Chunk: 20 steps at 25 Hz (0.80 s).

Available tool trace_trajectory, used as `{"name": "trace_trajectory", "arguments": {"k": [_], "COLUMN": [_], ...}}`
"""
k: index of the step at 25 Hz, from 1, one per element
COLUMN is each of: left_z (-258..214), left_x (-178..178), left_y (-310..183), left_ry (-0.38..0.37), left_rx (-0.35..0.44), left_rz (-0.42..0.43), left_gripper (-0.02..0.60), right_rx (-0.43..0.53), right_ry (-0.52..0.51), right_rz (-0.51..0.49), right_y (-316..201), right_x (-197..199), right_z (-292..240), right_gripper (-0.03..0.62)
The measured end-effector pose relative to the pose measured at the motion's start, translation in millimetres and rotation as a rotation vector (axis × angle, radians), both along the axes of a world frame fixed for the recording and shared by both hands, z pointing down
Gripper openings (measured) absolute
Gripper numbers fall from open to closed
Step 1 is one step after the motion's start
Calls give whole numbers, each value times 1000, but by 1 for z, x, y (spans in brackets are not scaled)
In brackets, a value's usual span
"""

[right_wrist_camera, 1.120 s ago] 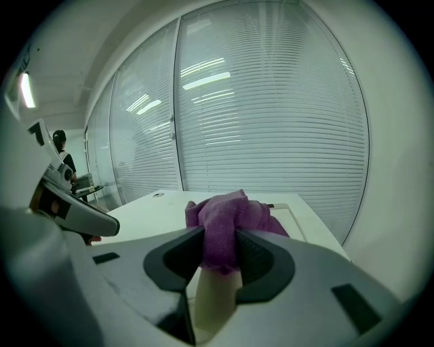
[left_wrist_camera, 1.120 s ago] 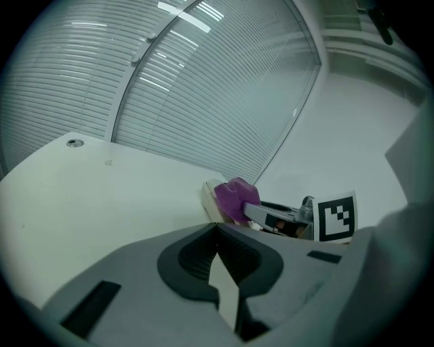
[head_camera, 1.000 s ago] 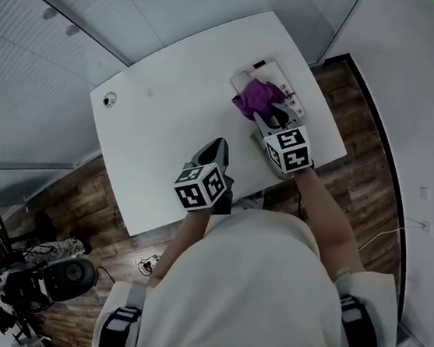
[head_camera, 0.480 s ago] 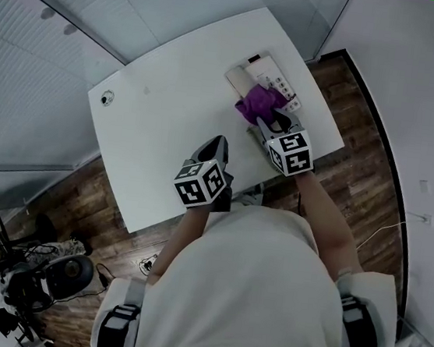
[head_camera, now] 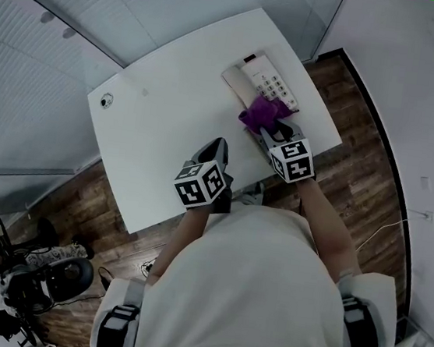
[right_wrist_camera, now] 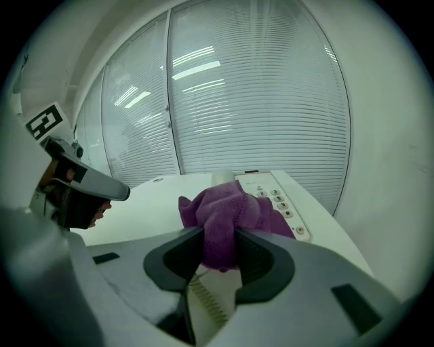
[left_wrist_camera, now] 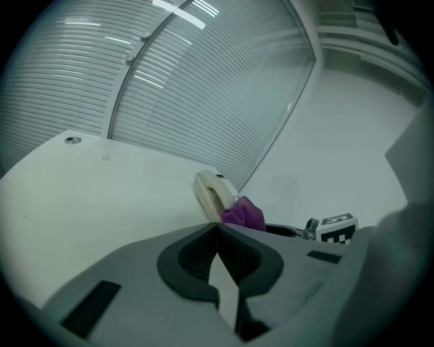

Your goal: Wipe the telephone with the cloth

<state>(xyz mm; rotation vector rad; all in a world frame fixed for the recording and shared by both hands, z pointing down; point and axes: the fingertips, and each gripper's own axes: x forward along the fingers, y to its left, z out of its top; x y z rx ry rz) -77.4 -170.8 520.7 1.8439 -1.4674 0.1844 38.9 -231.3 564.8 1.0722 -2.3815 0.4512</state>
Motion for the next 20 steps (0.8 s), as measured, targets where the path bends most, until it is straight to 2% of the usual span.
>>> {"name": "trace_trajectory", "arguments": {"k": [10,15,20], "left_z": [0,-1,-3], "left_x": [8,12,17], "left_y": [-6,-17,-36], "left_ry": [3,10,3], "left_rx": [1,-4,1], "left_rz": [17,17,-5], "left_gripper": [20,20,21], "right_rx": [-40,-68,-48], "right_ry": [7,-40,-65], "right_rz": [23,70,118], "right_y": [10,10,9], "right_x": [9,11,25], "right_z": [14,10,-4], "right_gripper": [137,137,137]}}
